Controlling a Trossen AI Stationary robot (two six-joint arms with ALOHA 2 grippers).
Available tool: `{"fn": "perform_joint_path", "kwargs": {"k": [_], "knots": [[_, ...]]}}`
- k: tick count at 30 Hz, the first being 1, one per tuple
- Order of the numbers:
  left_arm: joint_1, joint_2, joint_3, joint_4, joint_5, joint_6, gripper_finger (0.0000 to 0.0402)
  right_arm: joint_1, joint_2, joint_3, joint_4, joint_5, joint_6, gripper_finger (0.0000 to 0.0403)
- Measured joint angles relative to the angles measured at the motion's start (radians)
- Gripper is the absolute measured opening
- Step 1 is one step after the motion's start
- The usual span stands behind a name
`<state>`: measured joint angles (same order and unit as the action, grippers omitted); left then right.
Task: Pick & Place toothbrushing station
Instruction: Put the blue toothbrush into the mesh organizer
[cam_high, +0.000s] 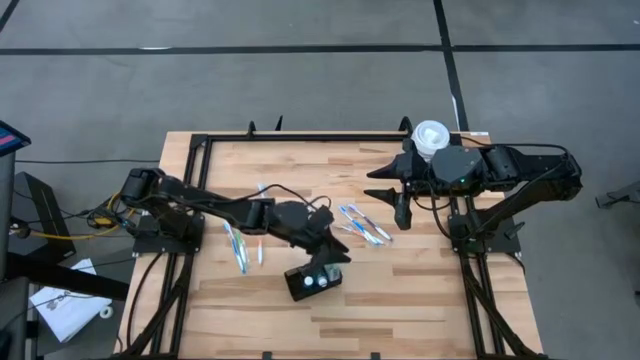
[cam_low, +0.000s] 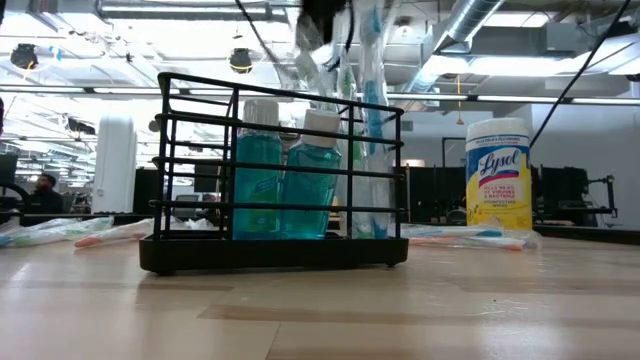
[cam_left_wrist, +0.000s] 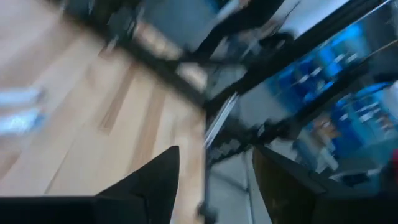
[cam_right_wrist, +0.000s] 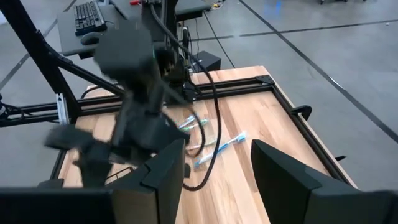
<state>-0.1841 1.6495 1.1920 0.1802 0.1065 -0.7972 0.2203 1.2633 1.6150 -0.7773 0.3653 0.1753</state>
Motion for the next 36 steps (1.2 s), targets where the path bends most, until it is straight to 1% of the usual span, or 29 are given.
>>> {"fn": "perform_joint_path", "kwargs": {"k": [3, 6, 8, 10, 11, 13, 14, 16, 18, 19, 22, 24, 26, 29, 31, 33, 36], "knots": [[0.0, -0.045, 0.03, 0.004, -0.061, 0.041, 0.0195, 0.0, 0.0, 0.0, 0.01, 0.0, -0.003, 0.0175], [0.012, -0.111, 0.048, 0.001, -0.128, 0.126, 0.0197, -0.008, -0.002, 0.0, 0.028, 0.001, -0.024, 0.0177], [0.027, -0.157, 0.05, -0.002, -0.19, 0.178, 0.0199, -0.023, -0.003, 0.004, 0.037, 0.0, -0.027, 0.0178], [0.043, -0.216, 0.047, -0.053, -0.256, 0.246, 0.02, -0.042, -0.003, 0.009, 0.04, 0.001, -0.031, 0.018], [0.057, -0.237, 0.05, -0.036, -0.29, 0.272, 0.02, -0.052, -0.003, 0.009, 0.048, 0.001, -0.039, 0.0181], [0.071, -0.292, 0.048, -0.069, -0.354, 0.321, 0.0199, -0.071, -0.002, 0.009, 0.088, 0.001, -0.056, 0.0184], [0.081, -0.315, 0.05, -0.058, -0.376, 0.35, 0.0198, -0.081, -0.002, 0.009, 0.112, 0.001, -0.06, 0.0184], [0.089, -0.362, 0.05, -0.115, -0.446, 0.396, 0.0198, -0.103, 0.002, 0.01, 0.154, -0.007, -0.062, 0.0185], [0.098, -0.407, 0.048, -0.183, -0.514, 0.444, 0.0198, -0.132, 0.019, 0.015, 0.17, -0.053, -0.062, 0.0184], [0.104, -0.423, 0.048, -0.2, -0.549, 0.462, 0.0198, -0.149, 0.032, 0.013, 0.16, -0.077, -0.06, 0.0183], [0.125, -0.478, 0.048, -0.287, -0.619, 0.503, 0.0198, -0.202, 0.094, 0.011, 0.192, -0.088, -0.09, 0.0179], [0.141, -0.51, 0.049, -0.338, -0.646, 0.505, 0.0198, -0.241, 0.13, 0.009, 0.24, -0.082, -0.151, 0.0176], [0.152, -0.536, 0.048, -0.346, -0.65, 0.509, 0.0198, -0.281, 0.168, 0.013, 0.315, -0.083, -0.171, 0.0172], [0.171, -0.578, 0.048, -0.348, -0.65, 0.516, 0.0198, -0.341, 0.231, 0.013, 0.351, -0.165, -0.143, 0.0165], [0.183, -0.6, 0.049, -0.358, -0.649, 0.546, 0.0198, -0.389, 0.263, 0.008, 0.296, -0.247, -0.09, 0.0161], [0.196, -0.628, 0.047, -0.405, -0.637, 0.57, 0.0198, -0.432, 0.3, 0.013, 0.274, -0.313, -0.029, 0.0158], [0.222, -0.664, 0.031, -0.435, -0.601, 0.576, 0.0198, -0.487, 0.345, 0.01, 0.173, -0.345, 0.002, 0.0155]]}}
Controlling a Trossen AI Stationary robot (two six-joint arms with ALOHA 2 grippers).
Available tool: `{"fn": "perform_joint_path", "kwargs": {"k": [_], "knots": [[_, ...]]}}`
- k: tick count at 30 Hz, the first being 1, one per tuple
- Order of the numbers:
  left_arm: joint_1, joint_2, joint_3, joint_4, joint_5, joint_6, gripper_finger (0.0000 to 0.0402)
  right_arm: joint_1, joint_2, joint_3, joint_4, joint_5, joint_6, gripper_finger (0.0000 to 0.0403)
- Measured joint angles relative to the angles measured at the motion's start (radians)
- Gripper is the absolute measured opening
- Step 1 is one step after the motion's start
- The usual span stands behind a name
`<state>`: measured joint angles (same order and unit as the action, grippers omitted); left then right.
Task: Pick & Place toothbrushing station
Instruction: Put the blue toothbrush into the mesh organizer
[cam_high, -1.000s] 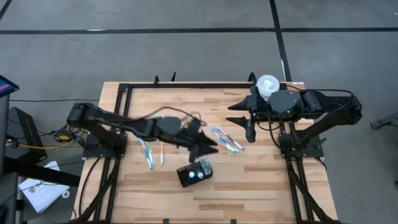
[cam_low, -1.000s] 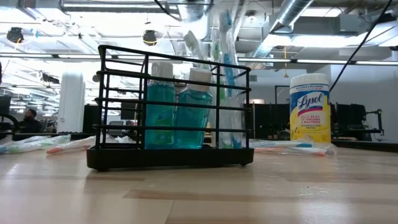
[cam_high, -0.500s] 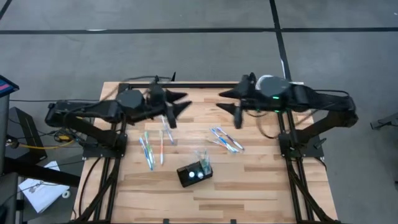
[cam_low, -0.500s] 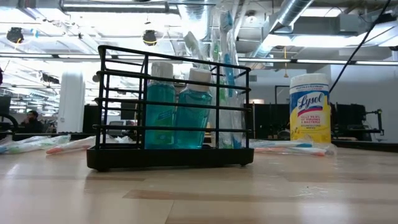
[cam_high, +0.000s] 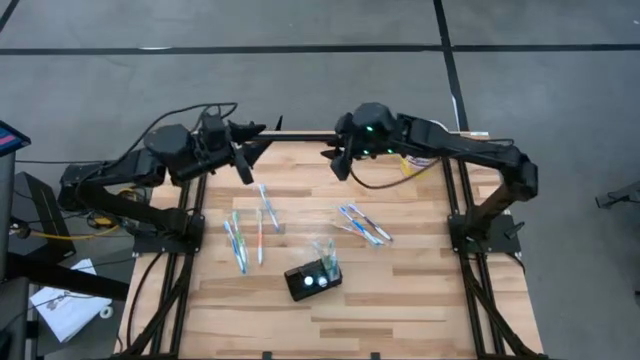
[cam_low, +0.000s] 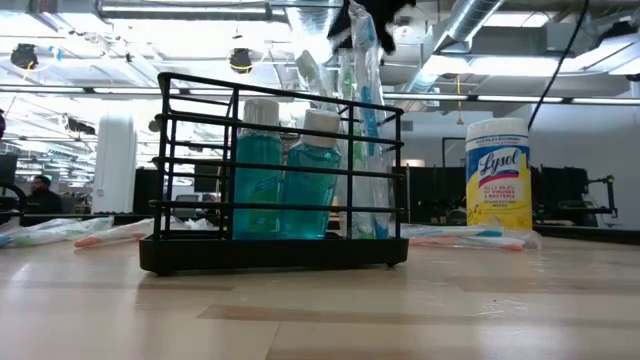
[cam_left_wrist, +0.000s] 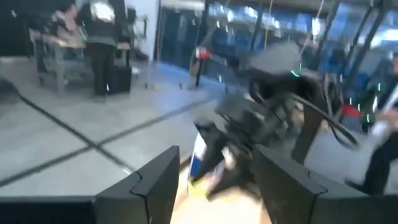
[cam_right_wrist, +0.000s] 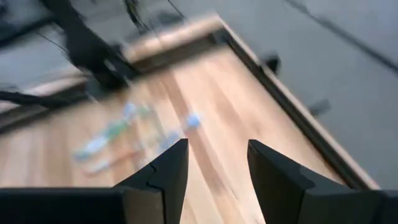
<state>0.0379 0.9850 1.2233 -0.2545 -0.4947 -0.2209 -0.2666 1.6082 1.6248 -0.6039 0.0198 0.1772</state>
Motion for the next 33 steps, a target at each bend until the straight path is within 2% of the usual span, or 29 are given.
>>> {"fn": "perform_joint_path", "kwargs": {"k": [5, 8, 17, 20, 24, 33], "knots": [[0.044, -0.044, -0.058, -0.009, 0.083, -0.038, 0.0198, -0.068, 0.087, 0.003, -0.212, -0.006, 0.025, 0.0157], [0.075, -0.054, -0.107, -0.009, 0.164, -0.067, 0.0198, -0.095, 0.167, -0.001, -0.361, -0.064, 0.058, 0.0162], [0.155, -0.056, -0.247, -0.004, 0.336, -0.128, 0.0198, -0.053, 0.342, 0.001, -0.237, -0.211, 0.18, 0.0176], [0.182, -0.055, -0.295, -0.005, 0.352, -0.154, 0.0198, -0.048, 0.388, 0.001, -0.256, -0.233, 0.188, 0.0176], [0.225, -0.055, -0.33, -0.003, 0.426, -0.163, 0.0198, -0.034, 0.444, -0.027, -0.295, -0.256, 0.17, 0.0176], [0.294, -0.055, -0.337, 0.011, 0.467, -0.159, 0.0198, -0.041, 0.459, -0.113, -0.228, -0.284, 0.161, 0.018]]}}
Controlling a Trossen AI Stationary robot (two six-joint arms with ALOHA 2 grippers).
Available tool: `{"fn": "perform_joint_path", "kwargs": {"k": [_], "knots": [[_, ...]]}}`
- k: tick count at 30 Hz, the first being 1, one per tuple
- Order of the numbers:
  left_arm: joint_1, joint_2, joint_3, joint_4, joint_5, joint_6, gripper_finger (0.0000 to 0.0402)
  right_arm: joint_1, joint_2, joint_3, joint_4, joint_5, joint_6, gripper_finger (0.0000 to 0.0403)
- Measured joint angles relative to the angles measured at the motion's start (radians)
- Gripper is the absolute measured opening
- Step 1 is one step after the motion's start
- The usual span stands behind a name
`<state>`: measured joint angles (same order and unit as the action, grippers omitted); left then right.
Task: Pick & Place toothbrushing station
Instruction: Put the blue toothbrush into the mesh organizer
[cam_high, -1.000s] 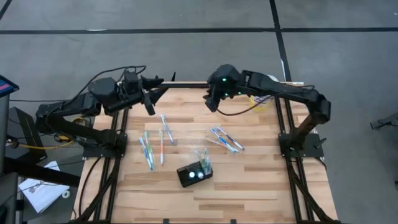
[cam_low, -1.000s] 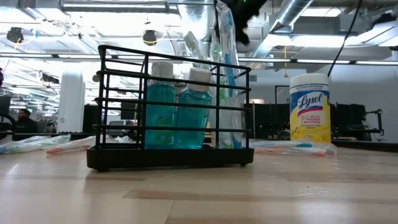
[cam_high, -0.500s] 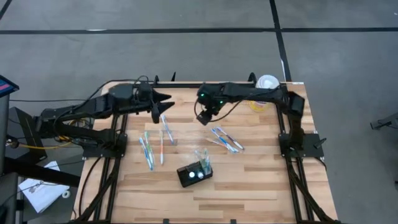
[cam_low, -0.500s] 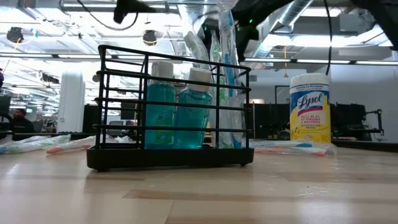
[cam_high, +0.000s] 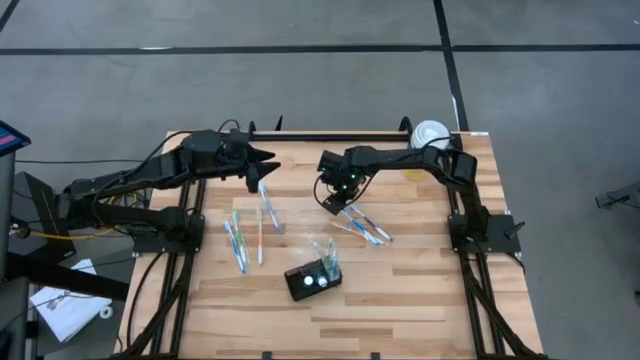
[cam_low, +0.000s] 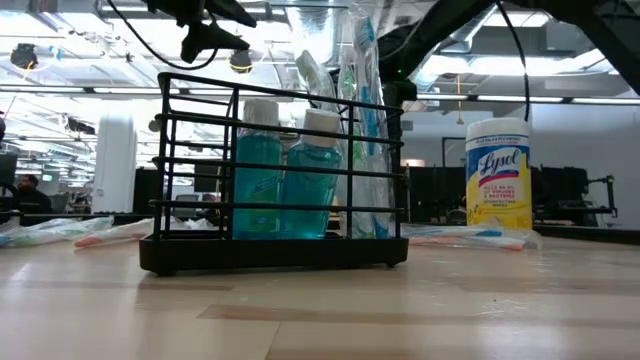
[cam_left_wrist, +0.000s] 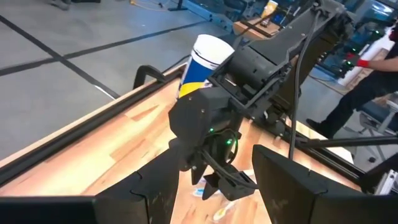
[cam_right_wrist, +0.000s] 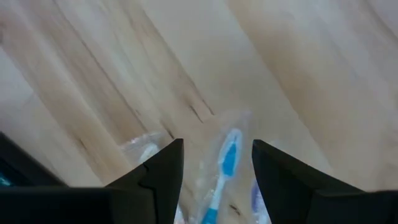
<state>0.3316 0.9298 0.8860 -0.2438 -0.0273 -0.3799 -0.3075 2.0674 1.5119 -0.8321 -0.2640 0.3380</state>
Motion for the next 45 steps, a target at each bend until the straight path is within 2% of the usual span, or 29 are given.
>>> {"fn": "perform_joint_path", "kwargs": {"k": [15, 23, 31, 38, 41, 43, 45], "knots": [[0.017, 0.0, 0.0, 0.001, 0.0, -0.014, 0.0198, -0.063, 0.0, -0.001, 0.072, -0.009, -0.057, 0.0169], [0.018, 0.0, 0.0, -0.002, 0.001, -0.023, 0.0198, -0.041, 0.0, -0.001, 0.085, -0.034, -0.053, 0.0174], [0.018, 0.0, 0.0, -0.003, 0.017, -0.022, 0.0198, 0.011, -0.009, -0.14, 0.132, -0.035, -0.006, 0.0183], [0.018, 0.0, 0.0, -0.003, 0.024, -0.021, 0.0198, 0.001, -0.023, -0.144, 0.19, -0.024, 0.014, 0.0171], [0.018, 0.0, 0.0, -0.003, 0.027, -0.021, 0.0198, -0.011, -0.032, -0.144, 0.224, -0.017, 0.019, 0.0145], [0.018, 0.0, 0.0, -0.003, 0.027, -0.021, 0.0198, -0.019, -0.041, -0.144, 0.228, -0.02, 0.006, 0.0098], [0.018, 0.0, 0.0, -0.003, 0.027, -0.021, 0.0198, -0.025, -0.041, -0.143, 0.247, -0.021, -0.003, 0.0035]]}}
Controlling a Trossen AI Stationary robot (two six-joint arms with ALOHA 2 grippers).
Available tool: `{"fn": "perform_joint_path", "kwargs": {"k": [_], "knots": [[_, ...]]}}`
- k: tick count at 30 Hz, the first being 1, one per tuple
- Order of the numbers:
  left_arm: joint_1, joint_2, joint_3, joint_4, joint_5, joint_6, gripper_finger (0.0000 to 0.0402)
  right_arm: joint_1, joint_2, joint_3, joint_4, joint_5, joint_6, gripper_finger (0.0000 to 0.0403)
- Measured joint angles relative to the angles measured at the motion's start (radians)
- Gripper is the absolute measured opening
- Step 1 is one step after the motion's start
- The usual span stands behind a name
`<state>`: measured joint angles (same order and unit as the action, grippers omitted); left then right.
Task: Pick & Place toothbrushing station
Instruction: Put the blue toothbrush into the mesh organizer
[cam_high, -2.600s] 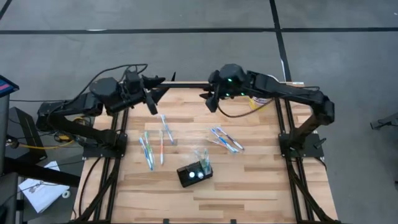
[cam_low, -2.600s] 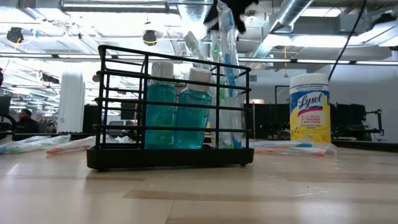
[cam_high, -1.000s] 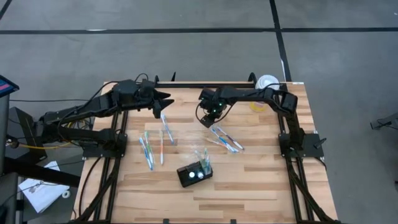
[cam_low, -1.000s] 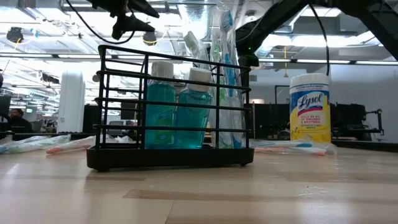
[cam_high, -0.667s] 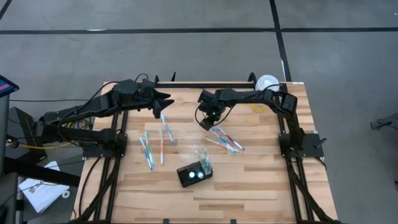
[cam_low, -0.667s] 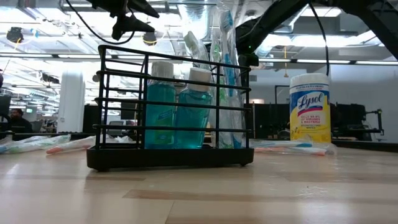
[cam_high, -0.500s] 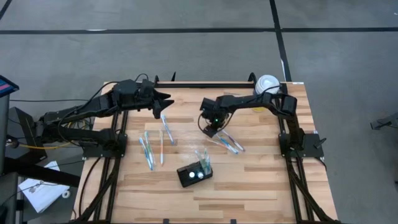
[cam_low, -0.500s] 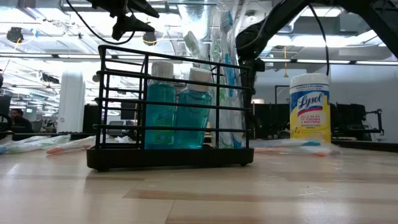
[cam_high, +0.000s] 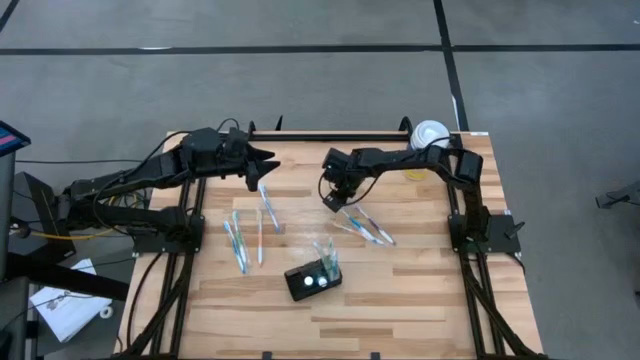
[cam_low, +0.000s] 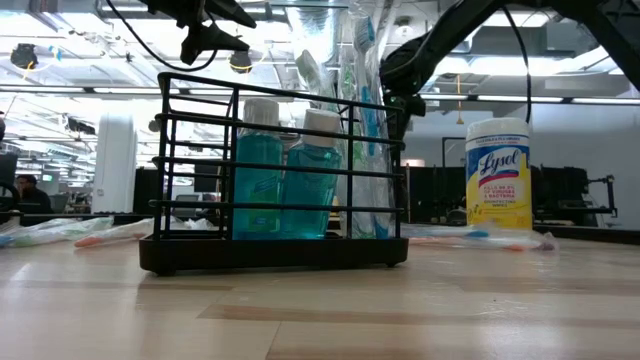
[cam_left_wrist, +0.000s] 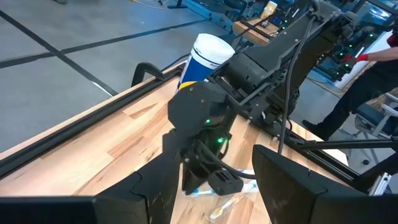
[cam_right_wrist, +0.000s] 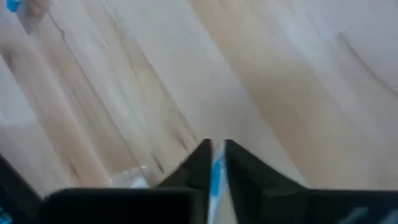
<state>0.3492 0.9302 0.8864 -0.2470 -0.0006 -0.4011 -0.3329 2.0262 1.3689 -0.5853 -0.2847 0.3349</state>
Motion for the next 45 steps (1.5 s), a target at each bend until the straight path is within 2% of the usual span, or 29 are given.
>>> {"fn": "perform_joint_path", "kwargs": {"k": [1, 5, 15, 24, 31, 36, 45], "knots": [[0.0, 0.0, 0.0, 0.0, 0.0, 0.0, 0.0198, -0.002, 0.0, -0.001, 0.009, -0.004, -0.005, 0.0019], [0.0, 0.0, 0.0, 0.0, 0.001, 0.0, 0.0198, -0.001, 0.0, 0.0, 0.101, -0.059, 0.005, 0.0004], [0.0, 0.0, 0.0, 0.0, 0.001, 0.001, 0.0198, -0.002, -0.034, 0.02, 0.243, -0.057, 0.032, 0.0], [0.019, 0.0, 0.0, 0.001, 0.002, 0.002, 0.0198, -0.018, -0.171, 0.171, 0.251, -0.056, 0.025, 0.0], [0.019, 0.0, 0.0, 0.001, -0.003, 0.003, 0.0197, 0.017, -0.332, 0.174, 0.248, -0.033, 0.03, 0.0], [0.012, 0.001, 0.0, 0.002, -0.011, 0.003, 0.0181, 0.05, -0.433, 0.174, 0.257, -0.016, 0.05, 0.0], [-0.037, 0.087, 0.001, 0.005, -0.016, -0.032, 0.0179, 0.13, -0.56, 0.175, 0.249, 0.001, 0.082, 0.0]]}}
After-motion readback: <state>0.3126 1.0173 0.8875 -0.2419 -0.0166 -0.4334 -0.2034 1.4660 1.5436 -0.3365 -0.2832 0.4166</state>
